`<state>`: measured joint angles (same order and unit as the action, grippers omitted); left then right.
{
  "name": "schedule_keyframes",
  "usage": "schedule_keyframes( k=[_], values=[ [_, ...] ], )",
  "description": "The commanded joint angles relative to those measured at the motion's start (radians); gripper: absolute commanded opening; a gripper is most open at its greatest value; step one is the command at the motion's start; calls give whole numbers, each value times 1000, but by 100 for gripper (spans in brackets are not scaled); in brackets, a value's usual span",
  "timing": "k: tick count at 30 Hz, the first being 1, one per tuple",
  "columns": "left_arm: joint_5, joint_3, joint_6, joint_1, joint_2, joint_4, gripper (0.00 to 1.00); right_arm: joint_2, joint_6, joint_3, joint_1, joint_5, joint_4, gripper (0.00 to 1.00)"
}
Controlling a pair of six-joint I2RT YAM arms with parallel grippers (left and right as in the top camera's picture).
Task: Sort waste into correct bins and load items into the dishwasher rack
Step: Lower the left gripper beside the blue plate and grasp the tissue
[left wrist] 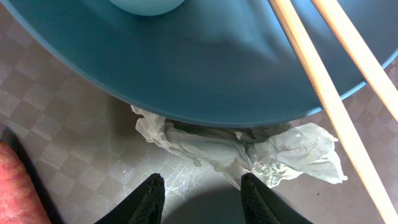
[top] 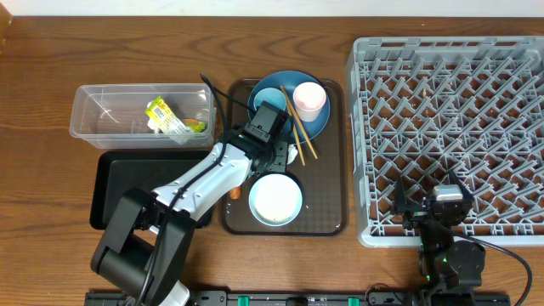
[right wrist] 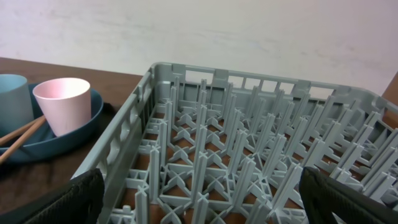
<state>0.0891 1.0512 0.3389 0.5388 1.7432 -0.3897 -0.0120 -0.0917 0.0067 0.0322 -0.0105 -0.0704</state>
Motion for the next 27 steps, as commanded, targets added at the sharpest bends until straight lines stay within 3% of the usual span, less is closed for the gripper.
schedule_keyframes(
  k=[1,17,21,23,25,27],
  values=[
    [-24,-14,-6,1,16,-5,43,5,-10,-1,-7,3,-5,99],
    [-23,-14,-5,2,58,-5,43,5,-10,-1,-7,3,-5,99],
    [-23,-13,-5,1,60,0,23,5,-10,-1,-7,3,-5,99],
    [-23,-13,-5,1,60,0,19,5,-10,-1,-7,3,-5,99],
    [-23,-13,-5,1,60,-1,6,5,-11,-1,-7,3,-5,99],
    [-23,-13,-5,1,60,-1,7,5,-10,-1,-7,3,-5,99]
  ],
)
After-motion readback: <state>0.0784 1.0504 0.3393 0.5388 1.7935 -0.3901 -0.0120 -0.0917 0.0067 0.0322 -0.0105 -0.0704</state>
